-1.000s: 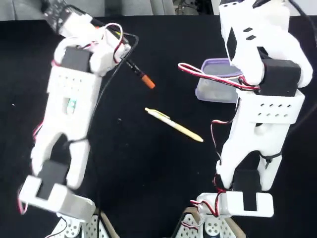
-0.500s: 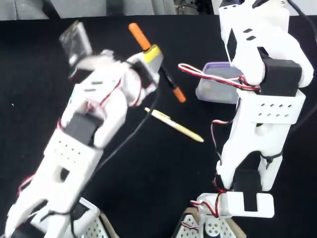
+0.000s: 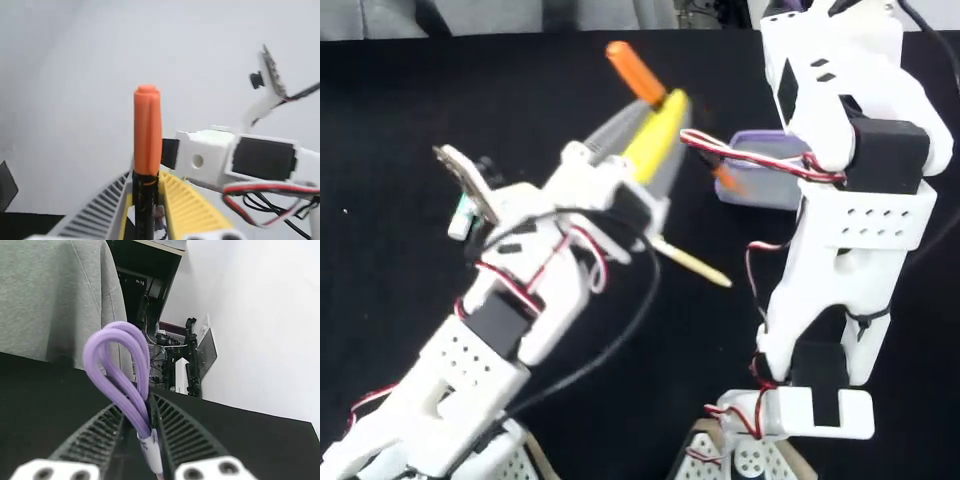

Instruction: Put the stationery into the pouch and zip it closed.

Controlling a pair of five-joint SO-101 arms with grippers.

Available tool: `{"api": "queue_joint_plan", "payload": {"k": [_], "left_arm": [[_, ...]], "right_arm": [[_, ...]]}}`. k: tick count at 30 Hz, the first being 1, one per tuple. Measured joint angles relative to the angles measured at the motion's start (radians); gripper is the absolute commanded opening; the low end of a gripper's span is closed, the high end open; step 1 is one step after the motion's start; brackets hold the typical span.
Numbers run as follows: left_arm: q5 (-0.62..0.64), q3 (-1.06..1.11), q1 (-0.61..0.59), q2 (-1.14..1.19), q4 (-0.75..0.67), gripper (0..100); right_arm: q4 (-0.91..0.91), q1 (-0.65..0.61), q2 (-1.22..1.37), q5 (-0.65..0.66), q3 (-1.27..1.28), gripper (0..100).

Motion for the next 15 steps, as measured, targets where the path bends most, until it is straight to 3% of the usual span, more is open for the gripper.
{"api": "queue_joint_plan", "payload": {"k": [4,8,15], "left_arm": [[-0.103,0.0,0.08,0.0,-0.051,3],[-0.178,0.003,0.084,0.054,-0.15,3],[-0.305,0.009,0.08,0.345,-0.377,3]], "right_arm": [[0.0,0.0,0.0,0.0,0.0,1.1],[0.0,0.0,0.0,0.0,0.0,1.1],[0.0,0.0,0.0,0.0,0.0,1.1]]}}
